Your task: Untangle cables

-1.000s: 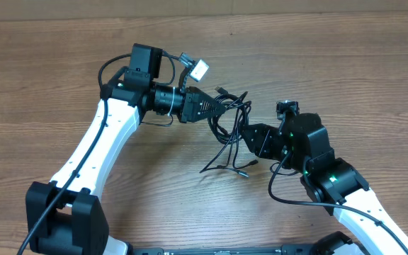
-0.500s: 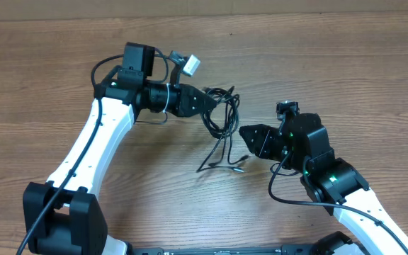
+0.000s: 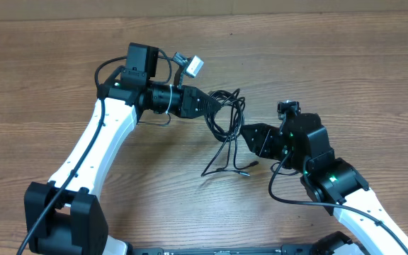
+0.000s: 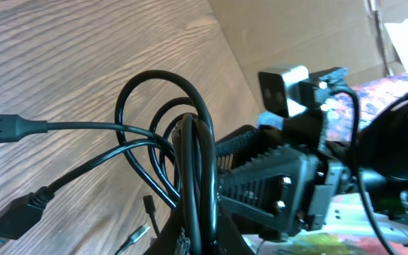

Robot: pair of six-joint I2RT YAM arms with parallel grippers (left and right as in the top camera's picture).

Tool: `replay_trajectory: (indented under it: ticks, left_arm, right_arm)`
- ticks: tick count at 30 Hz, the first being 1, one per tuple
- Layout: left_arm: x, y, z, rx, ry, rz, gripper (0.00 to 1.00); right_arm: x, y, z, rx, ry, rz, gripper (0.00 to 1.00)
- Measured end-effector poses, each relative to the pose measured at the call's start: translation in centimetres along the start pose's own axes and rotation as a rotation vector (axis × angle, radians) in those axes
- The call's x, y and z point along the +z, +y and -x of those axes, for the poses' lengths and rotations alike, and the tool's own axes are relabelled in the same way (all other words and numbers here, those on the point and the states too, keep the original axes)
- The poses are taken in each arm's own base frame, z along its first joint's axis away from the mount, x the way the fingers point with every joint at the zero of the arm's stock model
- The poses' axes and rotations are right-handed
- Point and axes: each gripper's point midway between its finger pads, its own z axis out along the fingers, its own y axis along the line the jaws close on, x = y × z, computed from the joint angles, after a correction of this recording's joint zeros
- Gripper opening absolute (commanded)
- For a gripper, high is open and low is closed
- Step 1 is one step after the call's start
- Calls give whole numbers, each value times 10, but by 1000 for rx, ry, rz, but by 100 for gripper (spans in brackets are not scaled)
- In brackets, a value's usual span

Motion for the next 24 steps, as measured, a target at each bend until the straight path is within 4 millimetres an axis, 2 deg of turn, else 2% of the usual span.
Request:
replay_trajectory:
  ticks: [16,24]
  left_arm:
    - [1,-17,-2,11,12,-94,4]
    - [6,-24,4,76,3,-118,4]
  right_arm:
    - [0,-2,1,1,-7,-13,45]
    - [13,-1,-5,10,40,10,45]
